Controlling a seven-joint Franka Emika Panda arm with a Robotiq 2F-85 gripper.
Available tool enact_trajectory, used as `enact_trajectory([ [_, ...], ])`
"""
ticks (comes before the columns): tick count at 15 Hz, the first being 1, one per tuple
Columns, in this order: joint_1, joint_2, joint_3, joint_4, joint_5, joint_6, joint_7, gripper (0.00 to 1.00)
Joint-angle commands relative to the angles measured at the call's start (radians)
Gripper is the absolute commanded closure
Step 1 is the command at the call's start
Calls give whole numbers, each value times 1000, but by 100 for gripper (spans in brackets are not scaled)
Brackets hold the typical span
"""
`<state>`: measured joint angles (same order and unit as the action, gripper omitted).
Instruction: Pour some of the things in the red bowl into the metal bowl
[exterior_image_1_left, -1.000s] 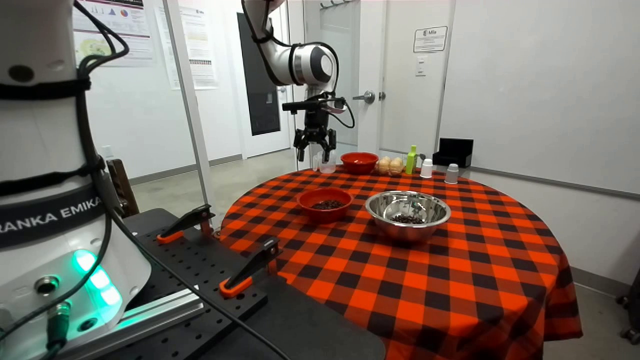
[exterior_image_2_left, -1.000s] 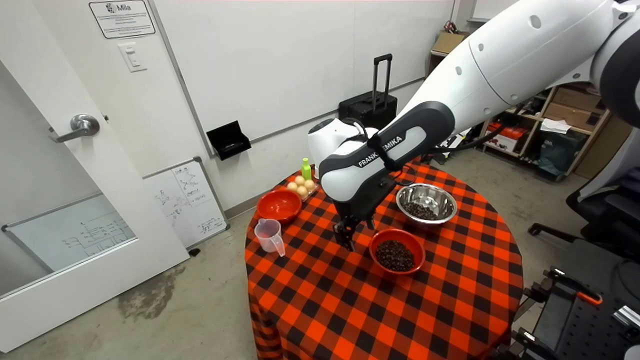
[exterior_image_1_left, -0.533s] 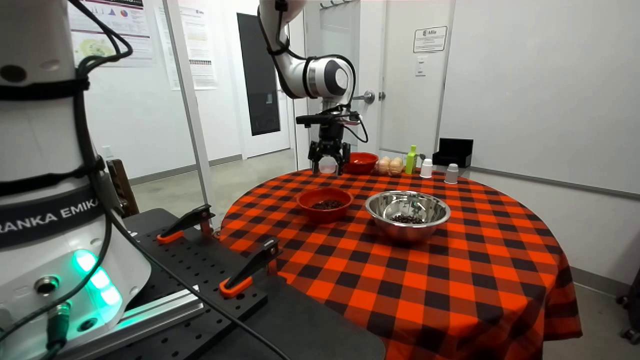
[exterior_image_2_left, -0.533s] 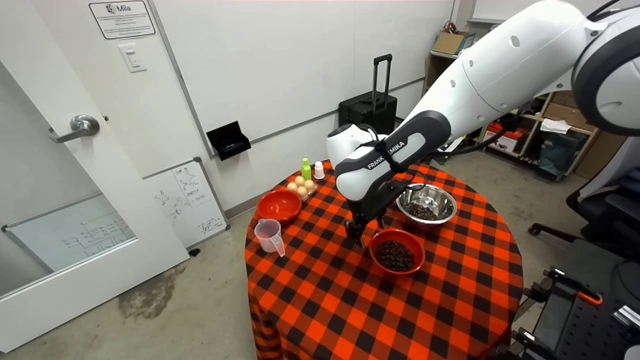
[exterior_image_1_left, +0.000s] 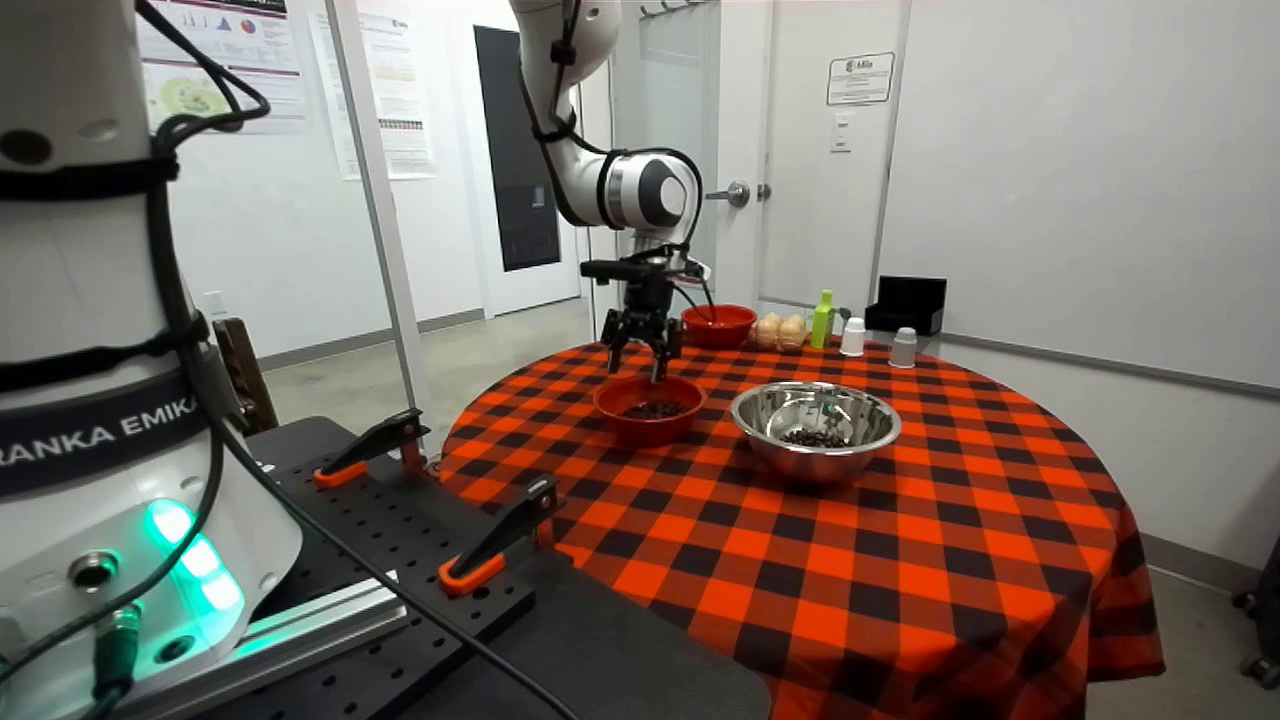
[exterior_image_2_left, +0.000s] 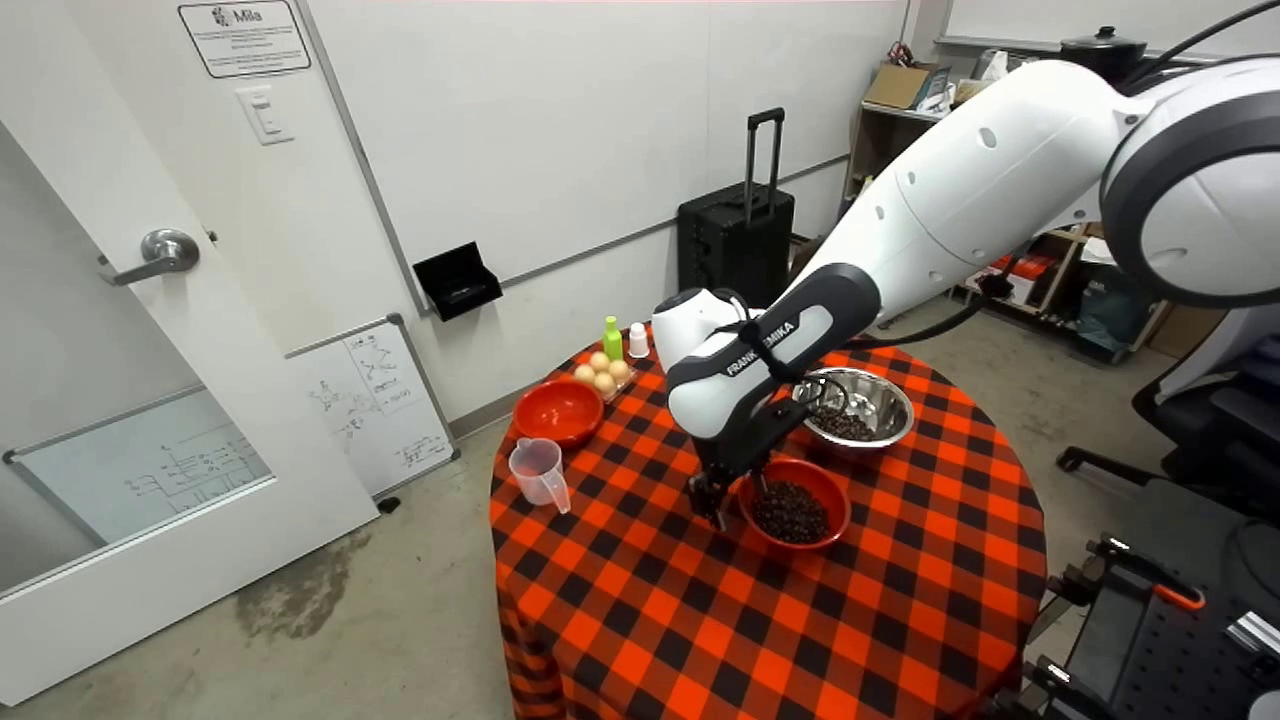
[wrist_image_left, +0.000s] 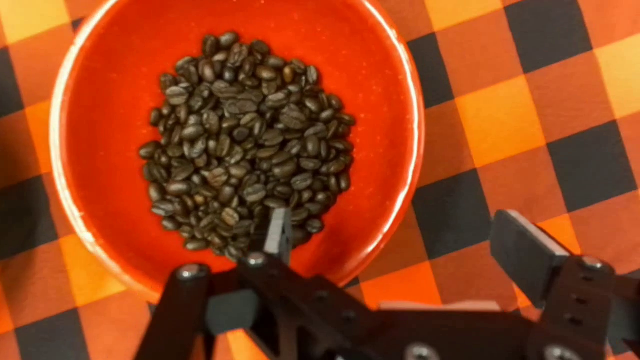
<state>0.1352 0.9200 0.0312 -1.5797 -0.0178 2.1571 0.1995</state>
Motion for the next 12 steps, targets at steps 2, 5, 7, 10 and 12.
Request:
enact_trajectory([
  [2,10,38,18,36,36,2,0,25],
  [5,15,47,22,46,43,-2,-3,40],
  [7,18,46,22,49,42,-5,-4,56],
  [10,19,44,20,55,39,-9,-4,79],
  [12,20,41,17,58,36,-8,-3,95],
])
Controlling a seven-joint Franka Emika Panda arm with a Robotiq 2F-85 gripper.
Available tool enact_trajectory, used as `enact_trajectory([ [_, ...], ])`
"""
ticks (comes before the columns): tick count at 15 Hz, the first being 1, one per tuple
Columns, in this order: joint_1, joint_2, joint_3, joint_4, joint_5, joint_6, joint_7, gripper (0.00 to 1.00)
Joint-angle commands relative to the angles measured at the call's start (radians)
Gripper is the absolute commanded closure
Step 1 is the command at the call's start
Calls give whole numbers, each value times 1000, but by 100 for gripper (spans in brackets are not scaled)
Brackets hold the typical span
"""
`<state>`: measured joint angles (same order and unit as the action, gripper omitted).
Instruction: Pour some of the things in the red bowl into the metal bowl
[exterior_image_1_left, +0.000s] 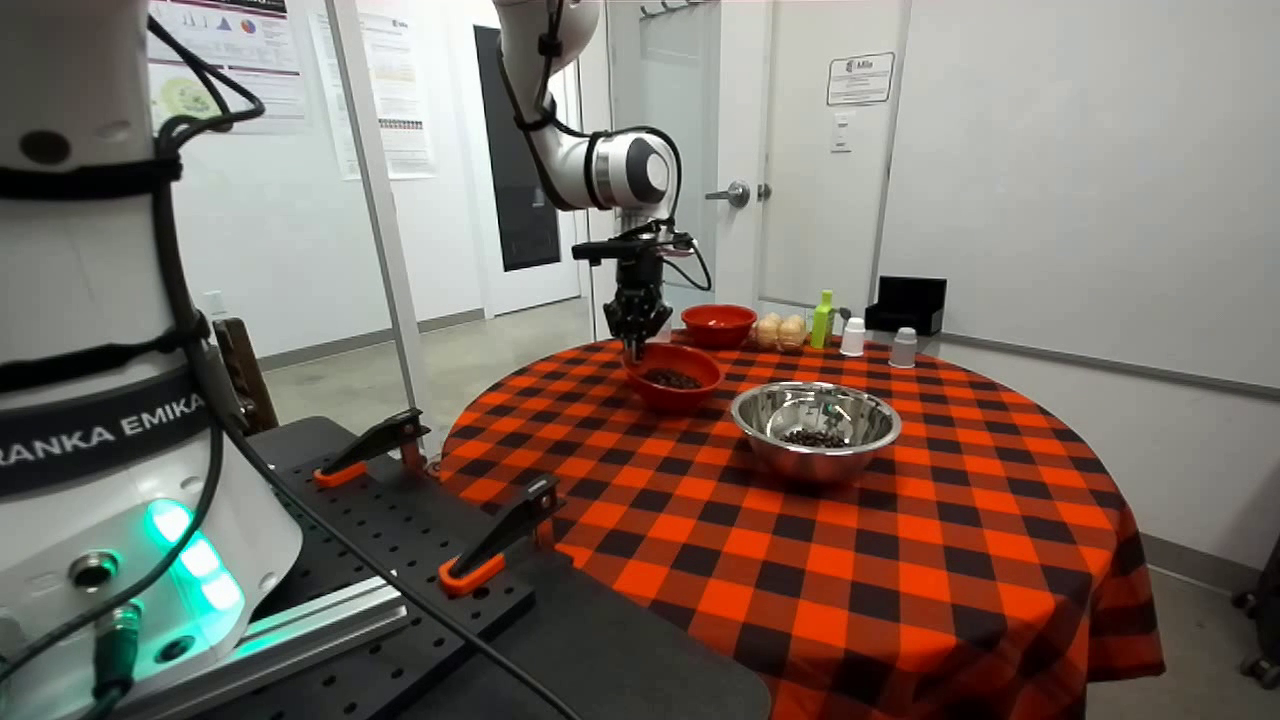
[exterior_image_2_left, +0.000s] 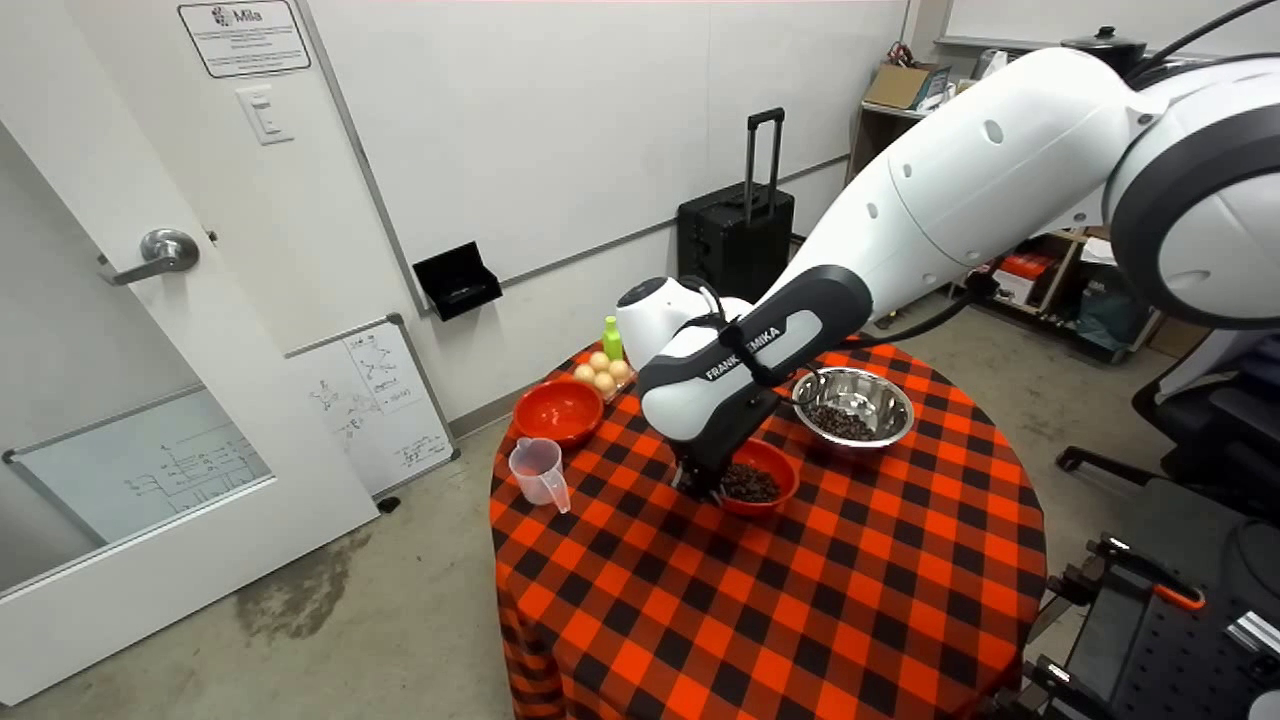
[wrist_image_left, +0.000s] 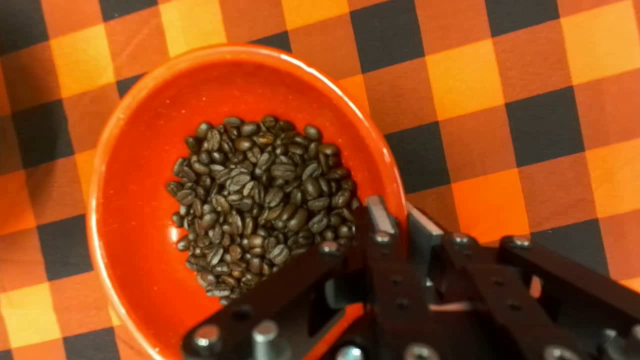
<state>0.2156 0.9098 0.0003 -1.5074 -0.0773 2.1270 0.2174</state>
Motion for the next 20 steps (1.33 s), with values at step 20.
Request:
enact_trajectory([
  [20,-76,-516,34,-479,-37,159,-154,98],
])
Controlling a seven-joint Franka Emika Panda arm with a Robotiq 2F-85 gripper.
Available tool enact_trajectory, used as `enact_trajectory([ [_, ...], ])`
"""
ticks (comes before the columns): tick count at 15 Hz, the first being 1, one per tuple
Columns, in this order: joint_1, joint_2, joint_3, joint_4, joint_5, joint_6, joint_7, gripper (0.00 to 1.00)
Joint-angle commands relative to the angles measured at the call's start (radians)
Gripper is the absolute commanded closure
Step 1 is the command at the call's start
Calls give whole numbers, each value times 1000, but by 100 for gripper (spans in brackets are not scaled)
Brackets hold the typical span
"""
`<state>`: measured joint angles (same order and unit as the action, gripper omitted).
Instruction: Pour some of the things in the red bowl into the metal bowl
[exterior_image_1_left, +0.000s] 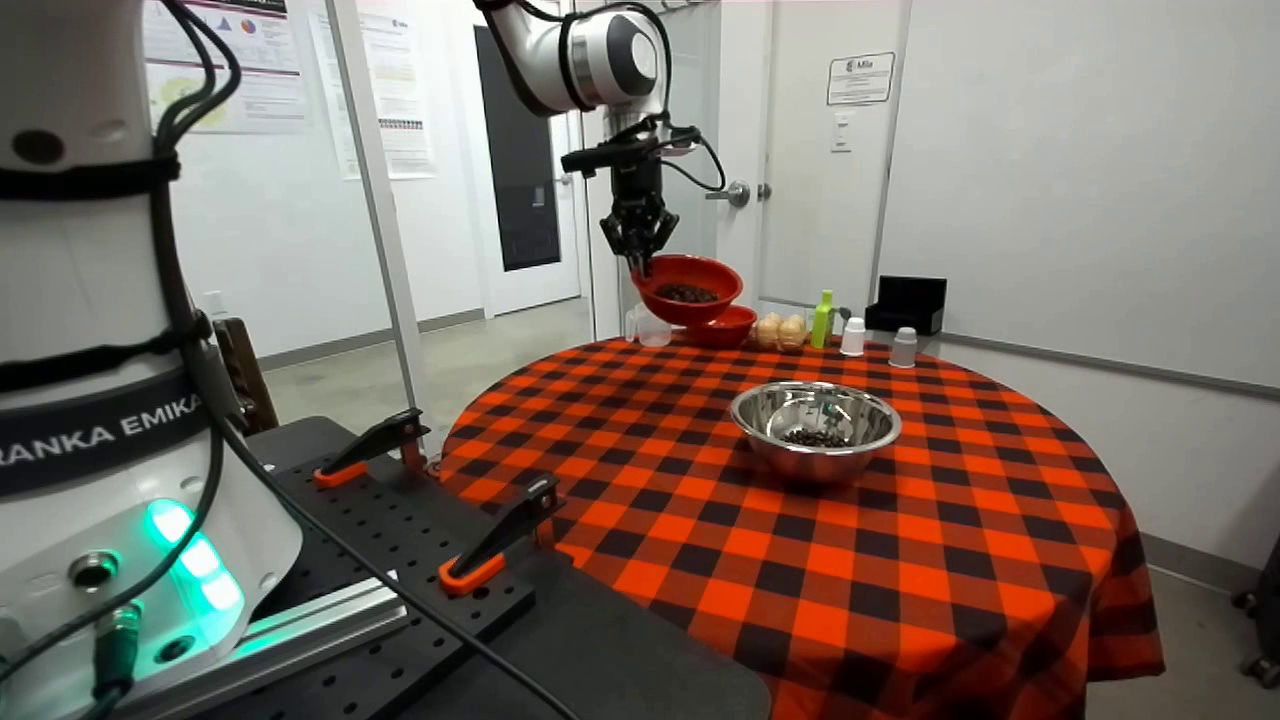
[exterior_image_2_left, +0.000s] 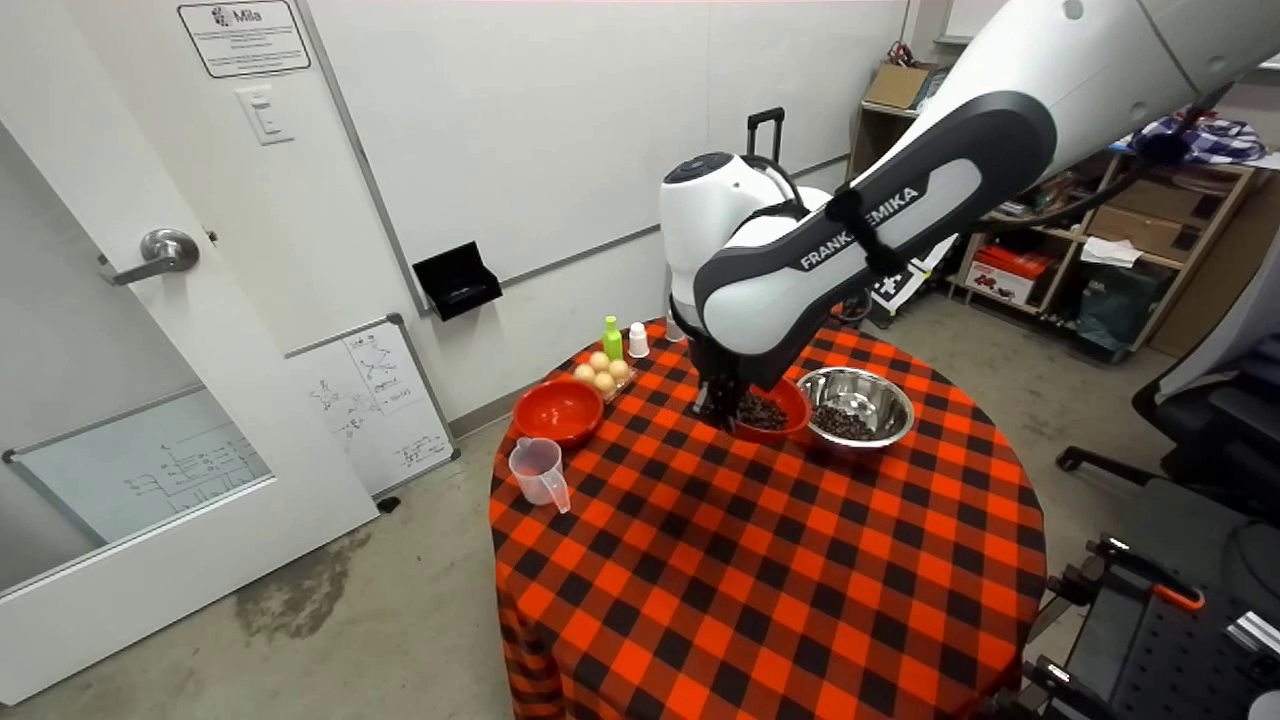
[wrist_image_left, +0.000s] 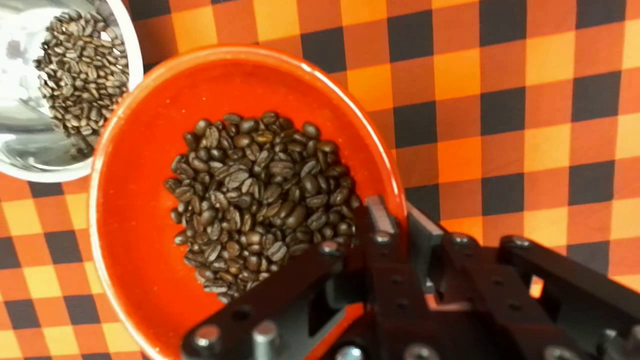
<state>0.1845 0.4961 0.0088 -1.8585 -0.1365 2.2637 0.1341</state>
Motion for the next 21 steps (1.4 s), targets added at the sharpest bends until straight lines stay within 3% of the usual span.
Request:
enact_trajectory([
  [1,-55,-121,28,-150,25,15,-89,98],
  [4,-87,-164,40,-208,37,-5,-156,98],
  [5,-135,-148,28,-137,47,-62,-244,98],
  [11,-262,-136,10,-26,94,-157,-462,98],
  [15,-338,-100,33,53,241,-176,-610,98],
  [21,-407,-86,67,56,464,-167,-770,98],
])
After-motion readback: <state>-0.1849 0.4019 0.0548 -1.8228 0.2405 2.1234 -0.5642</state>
